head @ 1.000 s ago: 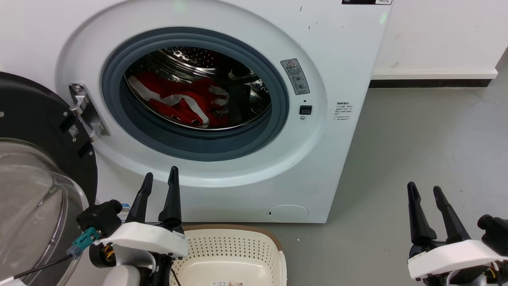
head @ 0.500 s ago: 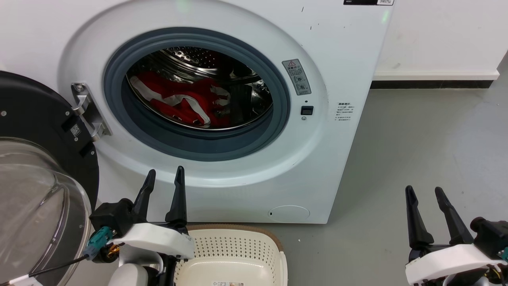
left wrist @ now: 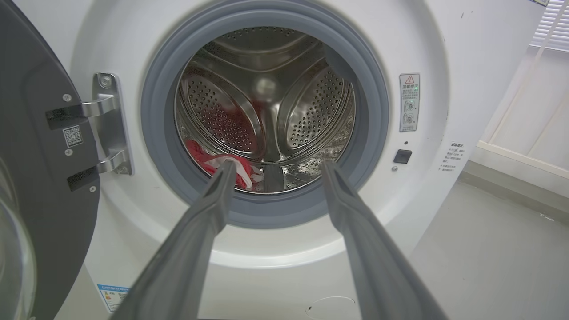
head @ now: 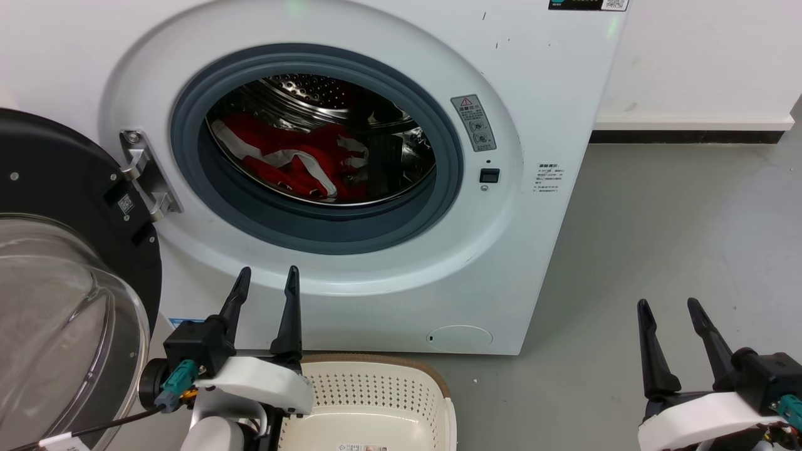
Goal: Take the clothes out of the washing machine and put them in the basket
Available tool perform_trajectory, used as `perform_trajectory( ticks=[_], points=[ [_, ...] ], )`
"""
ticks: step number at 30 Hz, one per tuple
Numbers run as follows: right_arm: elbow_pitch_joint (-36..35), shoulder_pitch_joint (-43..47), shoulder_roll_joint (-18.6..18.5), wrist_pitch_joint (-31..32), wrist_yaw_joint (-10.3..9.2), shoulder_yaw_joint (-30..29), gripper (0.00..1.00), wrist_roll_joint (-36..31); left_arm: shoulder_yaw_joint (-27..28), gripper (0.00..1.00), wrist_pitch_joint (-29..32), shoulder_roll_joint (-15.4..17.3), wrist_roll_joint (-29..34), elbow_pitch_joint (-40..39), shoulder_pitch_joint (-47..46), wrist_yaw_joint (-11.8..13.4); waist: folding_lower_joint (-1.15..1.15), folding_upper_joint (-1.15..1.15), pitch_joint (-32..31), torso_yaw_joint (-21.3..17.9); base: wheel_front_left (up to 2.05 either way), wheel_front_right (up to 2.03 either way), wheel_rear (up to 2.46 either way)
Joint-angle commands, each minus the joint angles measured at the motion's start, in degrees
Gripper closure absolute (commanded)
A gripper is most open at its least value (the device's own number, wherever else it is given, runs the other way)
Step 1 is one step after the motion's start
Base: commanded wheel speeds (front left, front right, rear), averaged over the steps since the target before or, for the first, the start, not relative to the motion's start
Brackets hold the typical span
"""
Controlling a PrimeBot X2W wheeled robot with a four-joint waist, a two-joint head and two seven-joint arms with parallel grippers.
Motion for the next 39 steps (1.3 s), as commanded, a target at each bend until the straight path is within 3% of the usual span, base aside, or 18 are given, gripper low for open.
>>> perform_trajectory(
  ticks=[1,25,39],
  points=[
    [-0.44,0.32,0.03,-0.43,-0.01,-0.03,0.00,-0.99,-0.18,0.00,-0.37,0.15,1.16,0.00,-0.80,0.25,0.00,0.00,-0.01,0.08,0.00,0.00,0.00],
    [-0.94,1.84,0.06,-1.84,-0.03,-0.10,0.00,-10.53,-1.01,0.00,-2.94,0.22,10.62,3.20,-1.41,1.06,0.00,0.00,-0.01,1.22,0.00,0.00,0.00],
    [-0.04,1.39,0.06,-1.75,-0.03,0.09,0.00,-8.86,-0.84,0.00,-2.92,0.14,9.68,4.17,-1.60,1.25,0.00,0.00,0.19,1.52,0.00,0.00,0.00]
  ],
)
